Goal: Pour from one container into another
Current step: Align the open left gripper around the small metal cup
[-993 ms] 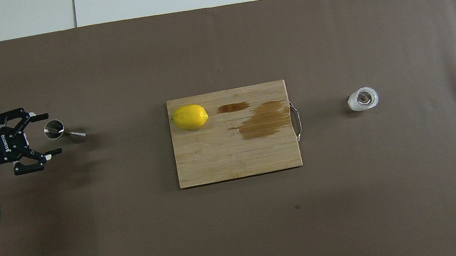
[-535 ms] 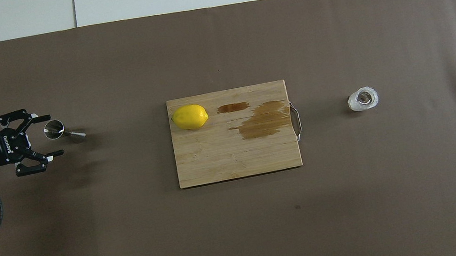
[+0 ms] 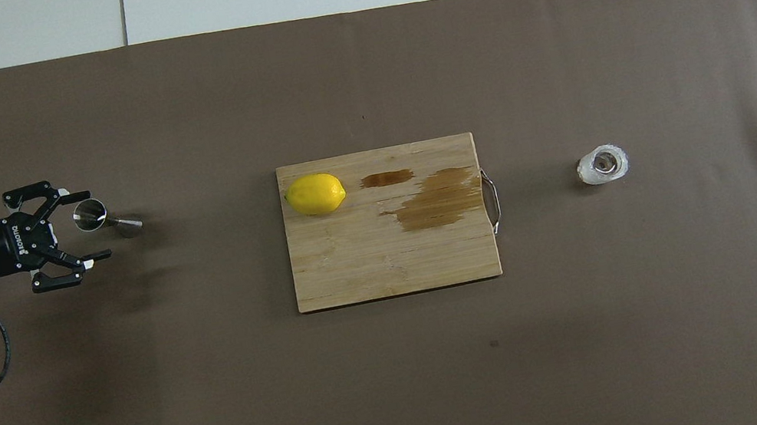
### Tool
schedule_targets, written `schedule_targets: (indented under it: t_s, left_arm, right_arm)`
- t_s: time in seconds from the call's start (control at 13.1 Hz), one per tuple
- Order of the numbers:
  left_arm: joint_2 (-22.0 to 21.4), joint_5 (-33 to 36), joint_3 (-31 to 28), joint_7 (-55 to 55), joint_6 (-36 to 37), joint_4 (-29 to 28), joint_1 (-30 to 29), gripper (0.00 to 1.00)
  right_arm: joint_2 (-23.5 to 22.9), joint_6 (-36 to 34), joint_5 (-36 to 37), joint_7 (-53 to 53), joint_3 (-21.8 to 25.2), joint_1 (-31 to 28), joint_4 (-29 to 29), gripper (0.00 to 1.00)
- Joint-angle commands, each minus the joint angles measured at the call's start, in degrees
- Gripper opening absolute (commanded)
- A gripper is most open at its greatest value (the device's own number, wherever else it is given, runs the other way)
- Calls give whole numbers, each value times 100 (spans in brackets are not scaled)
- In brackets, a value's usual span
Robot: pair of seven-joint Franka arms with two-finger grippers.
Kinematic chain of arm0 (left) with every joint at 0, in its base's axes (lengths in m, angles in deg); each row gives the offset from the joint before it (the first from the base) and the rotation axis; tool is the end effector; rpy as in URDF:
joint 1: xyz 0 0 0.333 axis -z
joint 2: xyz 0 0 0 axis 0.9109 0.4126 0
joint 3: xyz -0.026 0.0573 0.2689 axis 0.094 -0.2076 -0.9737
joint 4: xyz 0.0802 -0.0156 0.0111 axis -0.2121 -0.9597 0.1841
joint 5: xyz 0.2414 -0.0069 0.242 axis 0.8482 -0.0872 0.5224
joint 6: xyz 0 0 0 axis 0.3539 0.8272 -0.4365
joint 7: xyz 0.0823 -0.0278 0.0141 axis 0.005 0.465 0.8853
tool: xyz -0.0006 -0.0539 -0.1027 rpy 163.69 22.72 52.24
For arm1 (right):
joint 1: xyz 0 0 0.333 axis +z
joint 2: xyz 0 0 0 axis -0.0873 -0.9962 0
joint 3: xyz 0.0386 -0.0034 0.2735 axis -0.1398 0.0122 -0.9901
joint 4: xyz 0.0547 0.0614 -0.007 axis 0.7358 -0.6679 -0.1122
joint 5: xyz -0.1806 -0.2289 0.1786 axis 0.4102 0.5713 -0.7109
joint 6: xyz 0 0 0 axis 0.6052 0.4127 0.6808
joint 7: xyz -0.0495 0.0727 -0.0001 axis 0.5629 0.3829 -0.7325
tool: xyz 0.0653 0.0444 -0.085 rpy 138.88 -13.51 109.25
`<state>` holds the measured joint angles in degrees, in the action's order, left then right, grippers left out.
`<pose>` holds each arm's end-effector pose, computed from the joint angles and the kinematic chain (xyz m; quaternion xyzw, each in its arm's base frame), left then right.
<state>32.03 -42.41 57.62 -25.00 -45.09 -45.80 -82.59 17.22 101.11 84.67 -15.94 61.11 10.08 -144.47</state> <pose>0.5427 0.0581 0.3086 0.5781 0.6651 -0.2926 0.3713 0.4525 -0.0290 0.6083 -0.9980 0.0617 -0.0079 0.0111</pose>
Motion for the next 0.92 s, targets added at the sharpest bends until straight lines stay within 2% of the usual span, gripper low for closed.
schedule_targets:
  t_s: [0.0, 0.15, 0.31, 0.84]
  left_arm:
    - [-154, -132, -55, -132, -79, -219, 61, 99]
    - [-154, -132, -55, -132, -88, -219, 61, 97]
    - [-154, -132, -55, -123, -97, -219, 87, 89]
    - [-154, -132, -55, -114, -114, -210, 96, 11]
  right_arm:
    - [113, -47, 103, 66, -33, -24, -105, 100]
    - [113, -47, 103, 66, -33, -24, -105, 100]
    - [113, -38, 94, 66, -33, -24, -105, 100]
    - [113, -47, 103, 66, -33, -24, -105, 100]
